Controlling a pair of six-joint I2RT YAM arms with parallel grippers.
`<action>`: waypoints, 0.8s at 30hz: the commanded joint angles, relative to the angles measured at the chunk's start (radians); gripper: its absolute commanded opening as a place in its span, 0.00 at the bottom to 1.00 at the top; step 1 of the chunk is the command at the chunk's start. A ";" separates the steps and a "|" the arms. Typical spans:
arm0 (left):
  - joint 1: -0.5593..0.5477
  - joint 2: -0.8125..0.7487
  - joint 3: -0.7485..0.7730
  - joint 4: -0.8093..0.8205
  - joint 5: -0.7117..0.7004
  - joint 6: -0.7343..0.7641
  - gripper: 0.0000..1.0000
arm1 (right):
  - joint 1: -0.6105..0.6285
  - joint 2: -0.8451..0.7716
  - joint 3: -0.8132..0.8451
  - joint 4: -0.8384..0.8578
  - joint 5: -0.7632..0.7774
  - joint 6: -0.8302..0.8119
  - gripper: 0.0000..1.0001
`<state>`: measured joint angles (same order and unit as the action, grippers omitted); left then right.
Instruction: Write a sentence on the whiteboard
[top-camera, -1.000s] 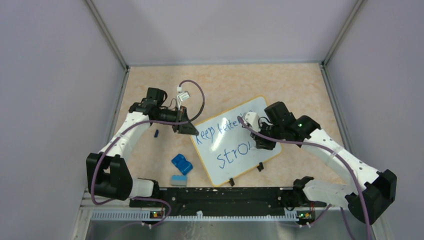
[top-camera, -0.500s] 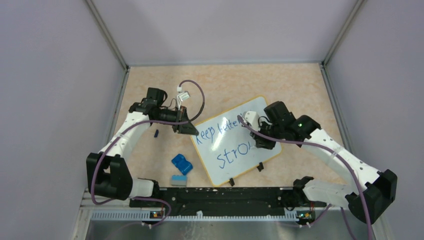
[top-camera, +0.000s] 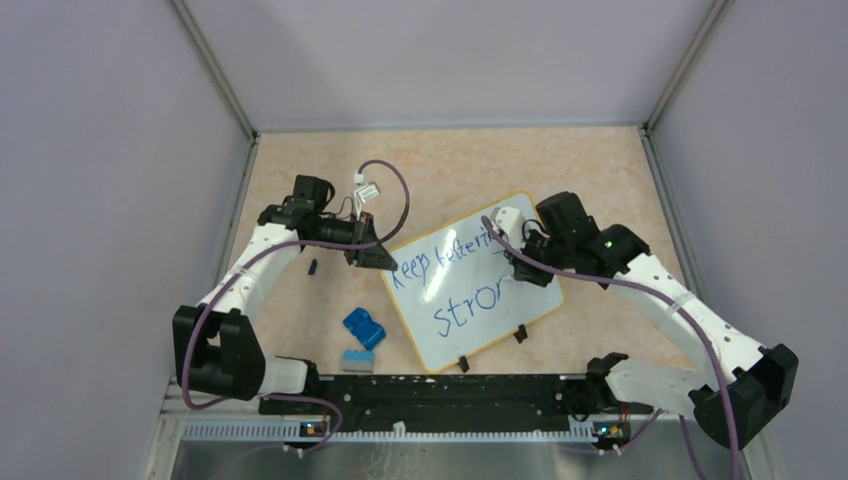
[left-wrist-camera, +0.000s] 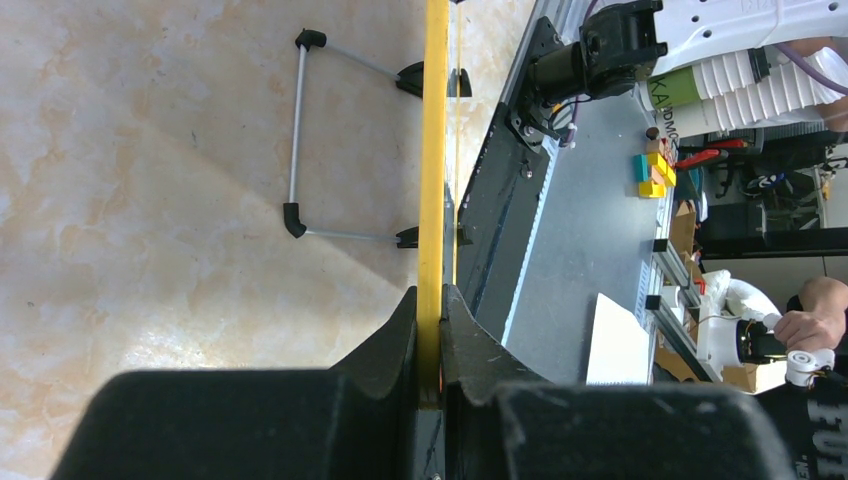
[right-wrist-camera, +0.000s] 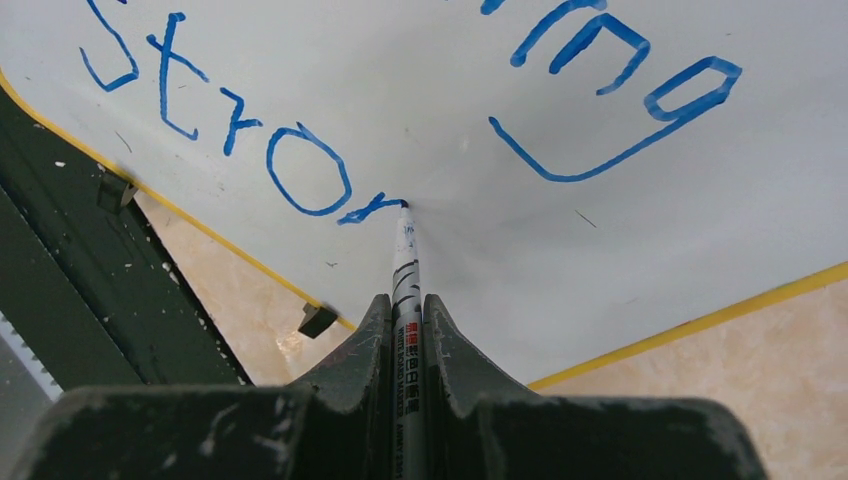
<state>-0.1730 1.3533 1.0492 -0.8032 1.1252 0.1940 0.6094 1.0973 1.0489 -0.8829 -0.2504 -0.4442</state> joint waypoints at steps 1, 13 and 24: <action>-0.017 0.023 -0.005 0.019 -0.091 0.062 0.00 | -0.030 0.000 0.055 0.038 0.025 -0.007 0.00; -0.016 0.026 -0.007 0.022 -0.088 0.064 0.00 | -0.032 -0.003 0.009 -0.018 0.049 -0.054 0.00; -0.017 0.027 -0.009 0.025 -0.088 0.062 0.00 | -0.026 0.010 -0.023 -0.070 0.004 -0.093 0.00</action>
<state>-0.1730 1.3533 1.0492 -0.8032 1.1252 0.1940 0.5861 1.0981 1.0393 -0.9337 -0.2367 -0.5060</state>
